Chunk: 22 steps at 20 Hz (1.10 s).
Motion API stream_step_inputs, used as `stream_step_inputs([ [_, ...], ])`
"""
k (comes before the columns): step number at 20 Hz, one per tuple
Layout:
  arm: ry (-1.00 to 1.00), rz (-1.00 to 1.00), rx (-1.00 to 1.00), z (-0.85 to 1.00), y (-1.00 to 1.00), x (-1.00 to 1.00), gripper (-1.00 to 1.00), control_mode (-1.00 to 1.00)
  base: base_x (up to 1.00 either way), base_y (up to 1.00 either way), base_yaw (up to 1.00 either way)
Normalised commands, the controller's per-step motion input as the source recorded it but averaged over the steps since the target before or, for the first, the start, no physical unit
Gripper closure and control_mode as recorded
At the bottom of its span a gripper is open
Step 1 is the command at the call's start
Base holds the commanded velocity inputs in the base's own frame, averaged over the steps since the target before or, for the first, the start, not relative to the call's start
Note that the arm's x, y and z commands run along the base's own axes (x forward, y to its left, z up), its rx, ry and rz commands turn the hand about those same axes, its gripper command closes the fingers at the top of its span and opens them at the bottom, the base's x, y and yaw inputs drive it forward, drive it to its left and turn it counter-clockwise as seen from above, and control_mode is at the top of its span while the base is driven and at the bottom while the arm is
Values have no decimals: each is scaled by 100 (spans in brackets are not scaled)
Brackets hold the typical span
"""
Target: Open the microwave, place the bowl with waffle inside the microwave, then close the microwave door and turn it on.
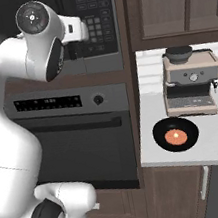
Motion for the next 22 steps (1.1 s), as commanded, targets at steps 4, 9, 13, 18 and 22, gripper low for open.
stream_step_inputs([
  [4, 0, 0, 0, 0, 0, 46, -100, -100, 0, 0, 0],
  [9, 0, 0, 1, 0, 0, 41, -100, -100, 0, 0, 0],
  [13, 0, 0, 2, 0, 0, 34, -100, -100, 0, 0, 0],
  [18, 0, 0, 1, 0, -1, 31, -100, -100, 0, 0, 0],
  [22, 0, 0, 0, -1, 0, 25, 100, -100, 0, 0, 0],
])
